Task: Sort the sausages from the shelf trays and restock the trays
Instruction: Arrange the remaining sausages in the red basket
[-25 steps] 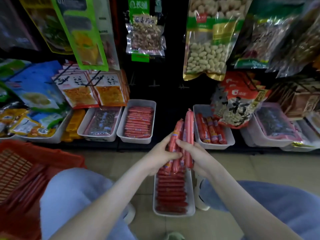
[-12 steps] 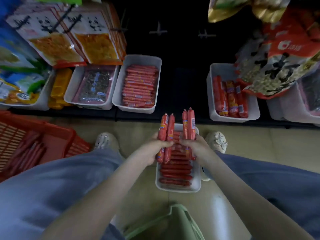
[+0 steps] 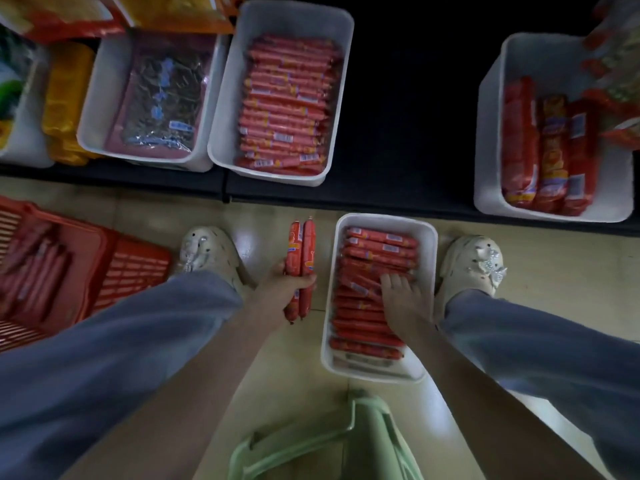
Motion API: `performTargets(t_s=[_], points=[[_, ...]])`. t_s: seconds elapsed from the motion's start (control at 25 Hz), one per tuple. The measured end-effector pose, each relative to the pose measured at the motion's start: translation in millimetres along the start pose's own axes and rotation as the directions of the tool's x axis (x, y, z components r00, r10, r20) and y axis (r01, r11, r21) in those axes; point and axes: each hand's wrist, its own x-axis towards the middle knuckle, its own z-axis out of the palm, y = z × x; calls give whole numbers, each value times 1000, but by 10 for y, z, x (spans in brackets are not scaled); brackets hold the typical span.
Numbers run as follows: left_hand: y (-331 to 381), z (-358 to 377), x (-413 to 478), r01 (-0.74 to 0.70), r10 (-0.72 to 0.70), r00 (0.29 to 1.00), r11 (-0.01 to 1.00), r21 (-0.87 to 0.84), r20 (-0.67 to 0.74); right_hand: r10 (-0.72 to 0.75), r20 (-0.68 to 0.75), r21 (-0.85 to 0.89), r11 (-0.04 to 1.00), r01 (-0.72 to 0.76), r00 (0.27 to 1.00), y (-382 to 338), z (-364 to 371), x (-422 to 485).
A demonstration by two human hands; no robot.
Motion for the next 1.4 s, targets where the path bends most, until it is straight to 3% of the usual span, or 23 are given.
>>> performTargets(t_s=[0.08, 0.24, 0.32, 0.4, 0.56, 0.68, 0.8, 0.96, 1.04, 1.08, 1.2, 1.28, 1.4], points=[[-29, -3, 93, 4, -4, 1000, 1000, 26, 5, -24, -40, -124, 992, 19, 999, -44, 104, 116], [-88, 26, 190, -14, 15, 1000, 995, 102, -7, -145, 99, -306, 937, 169, 984, -78, 195, 195], [-111, 34, 207, -30, 31, 1000, 992, 125, -6, -211, 139, -293, 924, 244, 967, -55, 221, 184], [-139, 35, 225, -73, 74, 997, 983, 170, -2, -193, 157, -267, 936, 230, 969, -44, 260, 183], [-204, 16, 235, -116, 116, 993, 965, 234, 13, -153, 20, -330, 932, 151, 988, 27, 242, 230], [-277, 6, 260, -122, 139, 990, 940, 317, -31, -321, 33, -290, 903, 316, 946, 83, 236, 232], [-323, 7, 300, -168, 197, 980, 887, 429, -24, -501, 62, -394, 782, 482, 863, 179, 368, 163], [-415, 15, 414, -226, 281, 960, 776, 589, -1, -435, 35, -338, 842, 420, 900, 336, 409, 100], [-462, 45, 454, -233, 304, 952, 674, 701, 24, -380, -69, -174, 915, 364, 923, 339, 351, 77], [-465, 74, 437, -244, 343, 938, 555, 795, 48, -328, -106, -36, 945, 326, 939, 316, 304, 74], [-565, 181, 453, -382, 541, 782, 26, 924, 309, -184, -215, 286, 927, 242, 959, 251, 105, -5], [-617, 304, 447, -426, 555, 687, -215, 879, 469, -263, -47, 339, 903, 263, 964, 196, -21, -49], [-652, 590, 379, -552, 413, 648, -323, 768, 640, -325, 178, 249, 928, 277, 929, 93, 78, -105]])
